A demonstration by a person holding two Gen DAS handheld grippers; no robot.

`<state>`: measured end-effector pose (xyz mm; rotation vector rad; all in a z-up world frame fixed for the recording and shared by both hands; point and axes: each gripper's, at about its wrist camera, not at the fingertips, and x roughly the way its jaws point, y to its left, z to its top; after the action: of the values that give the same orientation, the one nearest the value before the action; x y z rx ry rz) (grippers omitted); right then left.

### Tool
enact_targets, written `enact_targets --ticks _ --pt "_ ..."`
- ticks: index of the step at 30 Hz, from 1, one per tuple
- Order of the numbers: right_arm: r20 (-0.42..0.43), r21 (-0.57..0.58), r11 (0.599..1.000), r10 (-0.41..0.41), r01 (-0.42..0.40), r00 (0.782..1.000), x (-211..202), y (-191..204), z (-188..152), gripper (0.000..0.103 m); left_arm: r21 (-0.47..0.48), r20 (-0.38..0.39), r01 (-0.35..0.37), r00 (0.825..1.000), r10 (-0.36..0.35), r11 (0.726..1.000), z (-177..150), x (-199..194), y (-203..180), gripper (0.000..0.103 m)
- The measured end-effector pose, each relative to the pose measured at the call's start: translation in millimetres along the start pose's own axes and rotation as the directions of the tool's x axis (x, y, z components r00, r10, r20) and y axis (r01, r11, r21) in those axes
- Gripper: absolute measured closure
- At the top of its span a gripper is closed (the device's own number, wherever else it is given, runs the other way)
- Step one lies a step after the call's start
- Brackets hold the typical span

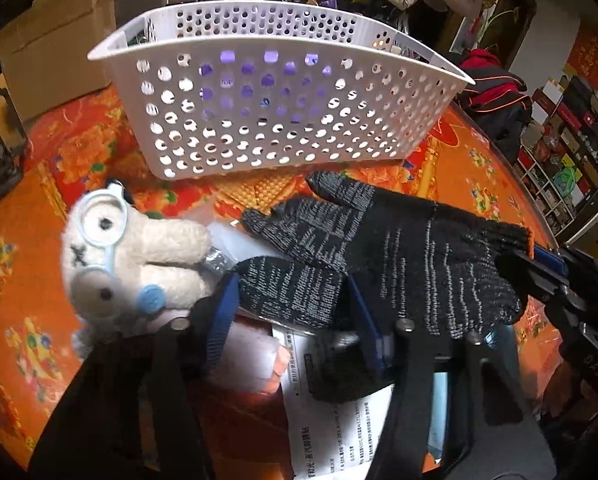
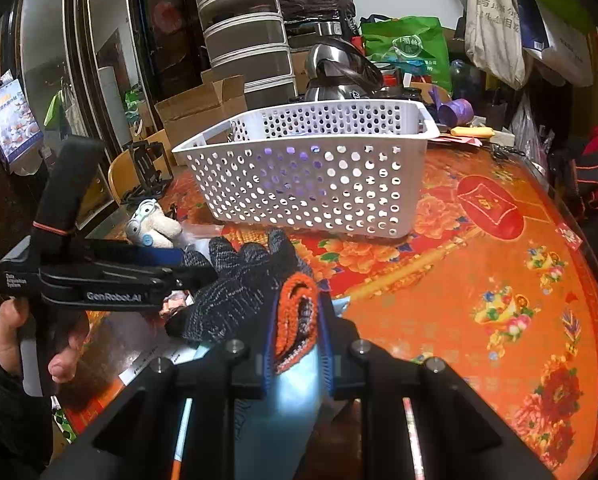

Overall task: Organize soft objects
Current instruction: 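Grasp the black knit glove with the right tool, then carry the black glove over the basket and release it inside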

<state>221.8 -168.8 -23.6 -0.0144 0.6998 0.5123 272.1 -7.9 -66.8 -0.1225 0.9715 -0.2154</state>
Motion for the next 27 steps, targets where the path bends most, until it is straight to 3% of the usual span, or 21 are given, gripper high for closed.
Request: enact_targets --ticks 3,9,15,27 --pt "0.001 0.001 1.000 0.002 -0.002 1.000 1.0 0.7 0.1 0.085 -0.020 0.010 0.057 0.998 -0.057 0.998 -3.1 0.1 -0.4 0.087" --pt "0.005 -0.022 1.000 -0.020 0.020 1.000 2.3 6.7 2.5 0.082 -0.045 0.046 0.084 0.996 -0.082 0.995 -4.0 -9.1 3.7 0.090" --pt "0.030 -0.038 0.999 -0.025 0.026 0.999 -8.0 12.2 8.1 0.091 -0.039 0.124 0.112 0.987 -0.106 0.993 0.4 -40.1 6.7 0.090" --pt "0.118 -0.069 0.997 -0.027 0.036 0.993 -46.4 23.5 31.9 0.091 0.014 0.285 0.137 0.949 -0.135 0.991 17.5 -127.0 -4.0 0.090"
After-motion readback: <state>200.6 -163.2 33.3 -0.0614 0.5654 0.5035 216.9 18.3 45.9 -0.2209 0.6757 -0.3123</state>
